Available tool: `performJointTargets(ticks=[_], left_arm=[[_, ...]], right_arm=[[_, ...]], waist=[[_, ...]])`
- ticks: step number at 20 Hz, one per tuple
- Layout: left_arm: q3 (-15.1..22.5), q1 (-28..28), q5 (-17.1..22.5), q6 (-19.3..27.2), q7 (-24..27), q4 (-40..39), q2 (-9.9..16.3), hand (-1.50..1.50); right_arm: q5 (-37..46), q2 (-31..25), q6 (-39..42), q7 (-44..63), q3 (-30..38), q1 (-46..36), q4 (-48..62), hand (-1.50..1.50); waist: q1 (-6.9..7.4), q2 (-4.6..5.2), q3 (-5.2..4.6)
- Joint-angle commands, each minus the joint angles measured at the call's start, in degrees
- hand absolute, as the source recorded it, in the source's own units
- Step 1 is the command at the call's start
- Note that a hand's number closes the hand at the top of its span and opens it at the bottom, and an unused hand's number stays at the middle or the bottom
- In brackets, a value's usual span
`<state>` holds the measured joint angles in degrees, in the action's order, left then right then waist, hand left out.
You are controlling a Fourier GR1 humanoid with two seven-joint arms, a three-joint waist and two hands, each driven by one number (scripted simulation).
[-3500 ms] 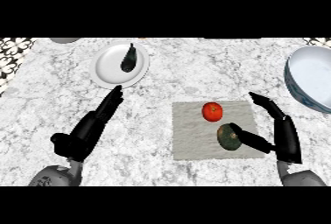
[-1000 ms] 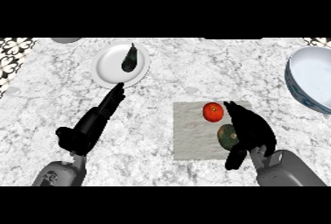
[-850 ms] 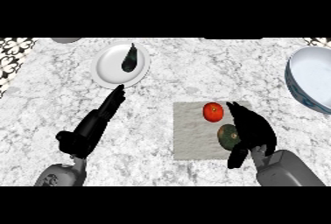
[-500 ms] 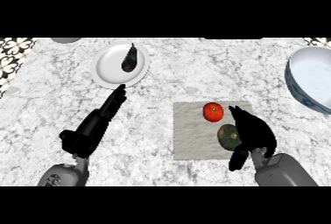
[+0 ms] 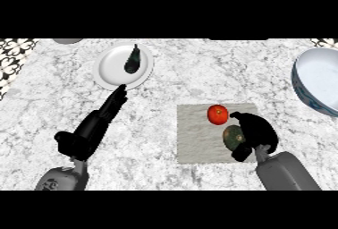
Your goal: Pick the squash from the placemat and place it in the bowl
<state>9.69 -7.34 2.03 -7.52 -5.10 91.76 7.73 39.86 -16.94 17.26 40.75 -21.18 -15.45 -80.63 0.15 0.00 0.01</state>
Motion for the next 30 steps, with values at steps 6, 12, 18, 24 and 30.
performJointTargets(ticks=[6, 12, 18, 24, 30], left_arm=[[0.7, 3.3, -1.4, -0.9, -3.8, 5.5, -1.2, 0.00], [-2.4, -0.8, -2.7, -1.9, 3.9, -4.9, -2.6, 0.00], [-0.4, 2.0, -3.0, -2.6, 1.1, 0.9, -2.6, 0.00], [-1.7, -0.2, -1.7, -3.0, -3.5, 3.0, -2.0, 0.00], [-2.1, 0.6, -3.8, -1.5, 0.6, -0.7, -2.5, 0.00]], right_arm=[[7.2, 1.3, -5.8, -10.5, 3.0, -1.9, 5.6, 1.50], [11.9, 3.7, -7.8, -9.7, 3.0, 2.0, 1.9, 1.50], [9.2, 0.3, -1.7, -11.5, 13.8, -17.7, 19.8, 1.50], [19.2, -1.3, -12.8, -5.7, 13.3, -21.6, 23.7, 1.50], [18.8, -4.6, -21.6, -5.5, 18.8, -24.4, 13.3, 1.50]], waist=[[0.08, -0.02, 0.00], [-0.27, 0.00, -0.02], [1.00, 0.20, 0.01], [0.89, 0.13, 0.03], [-0.57, -0.18, 0.01]])
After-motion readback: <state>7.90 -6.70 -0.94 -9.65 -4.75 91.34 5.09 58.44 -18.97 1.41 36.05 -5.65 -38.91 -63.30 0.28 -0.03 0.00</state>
